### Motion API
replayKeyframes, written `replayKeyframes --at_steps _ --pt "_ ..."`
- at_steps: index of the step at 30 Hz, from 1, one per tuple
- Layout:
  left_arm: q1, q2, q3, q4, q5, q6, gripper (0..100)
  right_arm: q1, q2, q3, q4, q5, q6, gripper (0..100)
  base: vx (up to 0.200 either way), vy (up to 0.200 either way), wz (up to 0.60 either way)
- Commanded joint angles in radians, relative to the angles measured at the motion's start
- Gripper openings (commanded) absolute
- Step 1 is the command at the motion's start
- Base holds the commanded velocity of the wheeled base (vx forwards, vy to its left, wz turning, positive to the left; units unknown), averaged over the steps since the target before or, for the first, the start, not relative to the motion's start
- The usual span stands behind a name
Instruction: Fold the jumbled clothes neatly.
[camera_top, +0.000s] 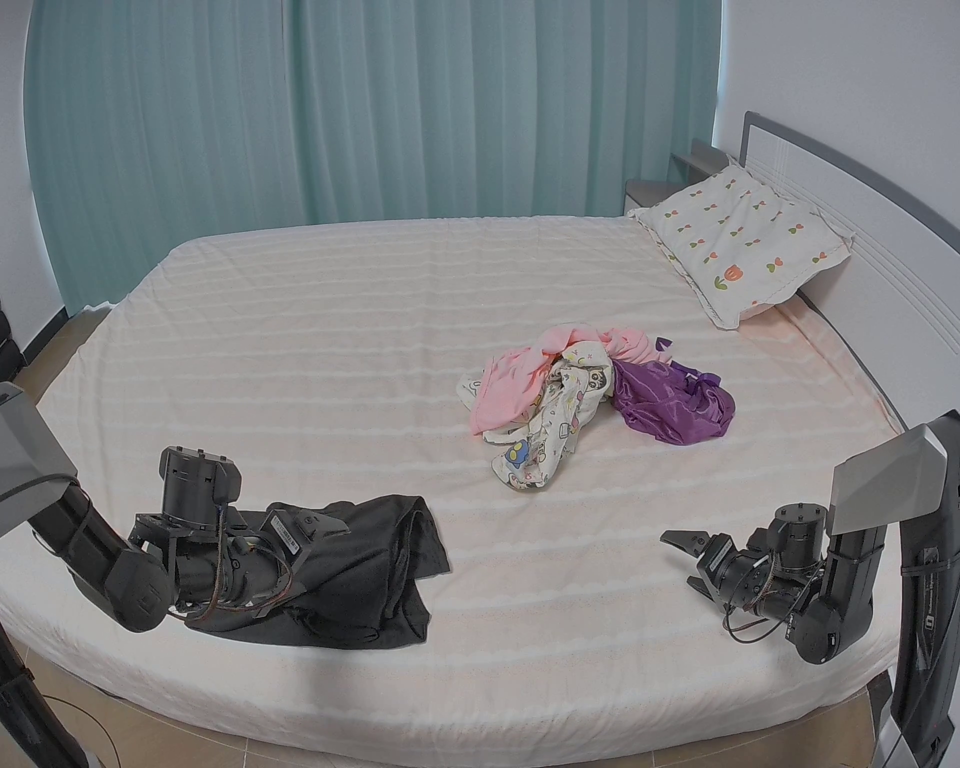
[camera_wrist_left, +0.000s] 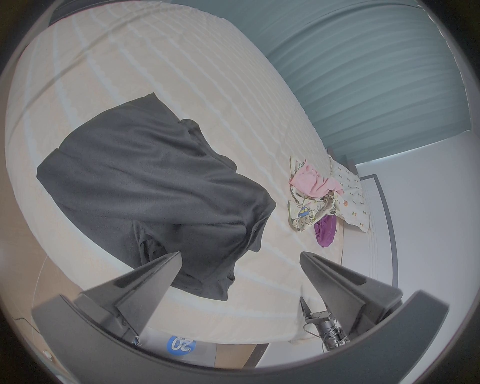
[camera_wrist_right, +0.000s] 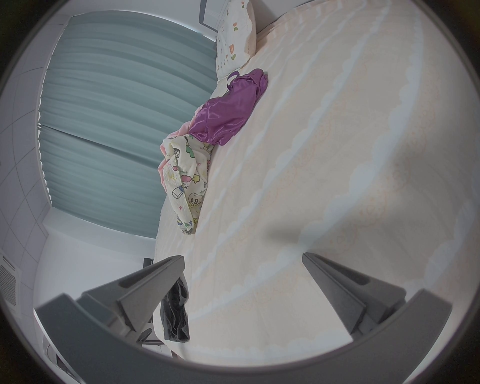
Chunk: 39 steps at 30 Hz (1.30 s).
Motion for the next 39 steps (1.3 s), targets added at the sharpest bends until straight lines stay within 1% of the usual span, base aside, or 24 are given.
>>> replayKeyframes --at_steps 1,2,7,20,22,27,32,39 --pt "0.021 0.003 0.009 -0.004 -0.012 0.001 100 0.002 0.007 0.001 -0.01 0.0 -0.002 100 0.0 0.0 0.0" --pt "0.029 0.004 0.013 -0.008 -0.023 0.003 100 0.002 0.007 0.003 -0.01 0.0 -0.002 100 0.0 0.0 0.0" --pt "0.061 0.003 0.011 -0.008 -0.062 0.003 100 0.002 0.008 0.001 -0.01 0.0 -0.004 100 0.0 0.2 0.0" --pt "0.098 0.023 -0.003 -0.008 -0.066 0.001 100 0.002 0.008 0.0 -0.01 0.0 -0.004 100 0.0 0.2 0.0" --pt "0.107 0.021 -0.007 -0.008 -0.078 0.001 100 0.003 0.008 -0.002 -0.01 0.0 -0.002 100 0.0 0.2 0.0" --pt "0.112 0.036 -0.009 -0.008 -0.08 0.001 100 0.002 0.008 -0.013 -0.01 -0.001 -0.002 100 0.0 0.2 0.0" --pt "0.113 0.041 -0.009 -0.008 -0.08 0.0 100 0.028 -0.002 -0.019 -0.01 -0.003 -0.002 100 0.0 0.2 0.0" --pt "0.118 0.052 -0.009 -0.008 -0.082 0.0 100 0.032 -0.005 -0.017 -0.01 -0.024 -0.004 100 0.0 0.2 0.0"
